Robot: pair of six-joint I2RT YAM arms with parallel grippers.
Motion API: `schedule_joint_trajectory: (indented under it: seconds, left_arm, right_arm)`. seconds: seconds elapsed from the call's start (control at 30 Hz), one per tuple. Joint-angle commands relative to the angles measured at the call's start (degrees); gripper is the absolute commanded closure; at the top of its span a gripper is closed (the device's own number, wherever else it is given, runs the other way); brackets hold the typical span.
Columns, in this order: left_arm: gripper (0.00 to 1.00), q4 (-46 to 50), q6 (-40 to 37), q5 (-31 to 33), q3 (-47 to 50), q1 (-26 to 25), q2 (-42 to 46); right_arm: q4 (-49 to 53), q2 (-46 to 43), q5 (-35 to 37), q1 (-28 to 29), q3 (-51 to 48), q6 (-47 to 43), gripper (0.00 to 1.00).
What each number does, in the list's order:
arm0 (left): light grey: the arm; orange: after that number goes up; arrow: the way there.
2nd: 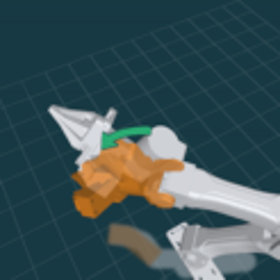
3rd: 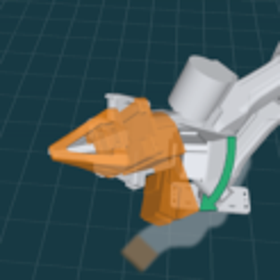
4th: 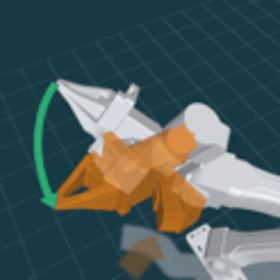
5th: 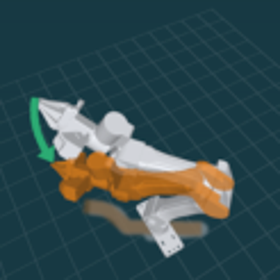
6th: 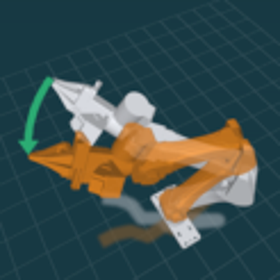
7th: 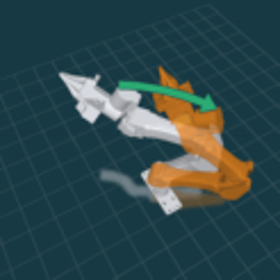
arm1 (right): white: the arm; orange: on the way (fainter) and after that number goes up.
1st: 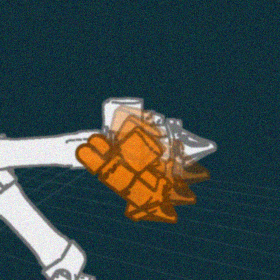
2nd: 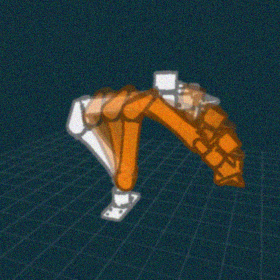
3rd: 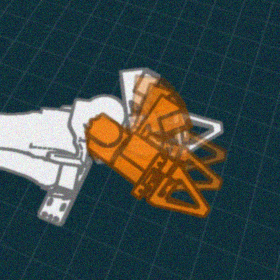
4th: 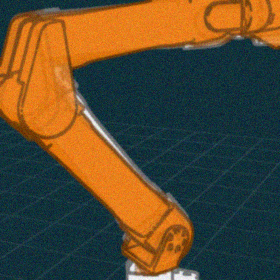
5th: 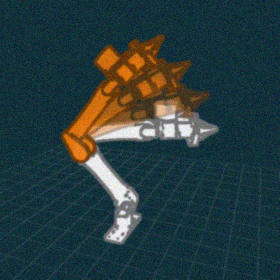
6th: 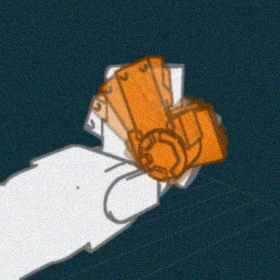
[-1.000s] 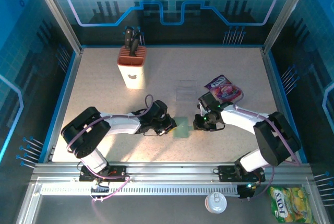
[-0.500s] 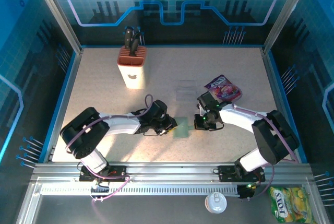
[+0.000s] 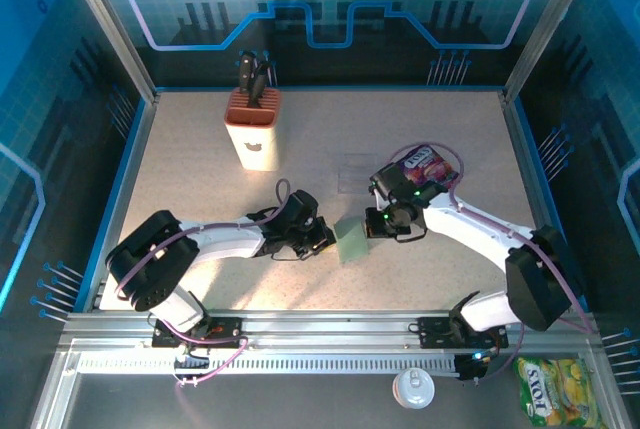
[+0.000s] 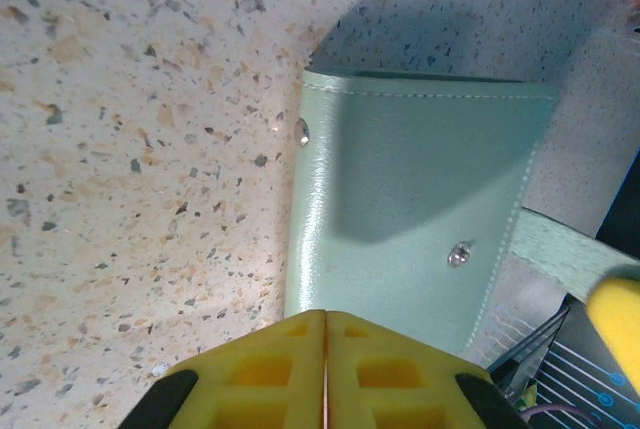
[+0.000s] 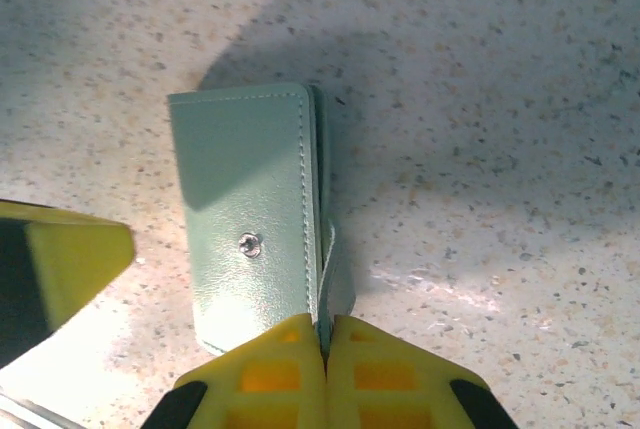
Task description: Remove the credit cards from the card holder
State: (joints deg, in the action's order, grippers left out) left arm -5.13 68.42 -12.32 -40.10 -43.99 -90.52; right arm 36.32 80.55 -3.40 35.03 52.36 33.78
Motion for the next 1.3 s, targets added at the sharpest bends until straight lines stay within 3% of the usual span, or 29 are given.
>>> schedule_joint_trajectory:
  seconds: [0.0,0.63,1.27]
  left_arm:
    - [0.91,1.3,-1.3,-0.7,0.6,0.3,0.8]
    - [0.93,5.5,-2.7,1.5,3.6,1.8,2.4]
    - [0.94,3.7,-4.3,-0.8,7.4,6.9,3.3]
  right_arm:
    - [4.5,-1.4,1.1,2.4,3.3,0.4,1.00]
    - [8.2,2.9,2.9,12.1,13.8,3.0,1.00]
    - [9.2,4.5,2.1,15.1,18.1,4.1,1.00]
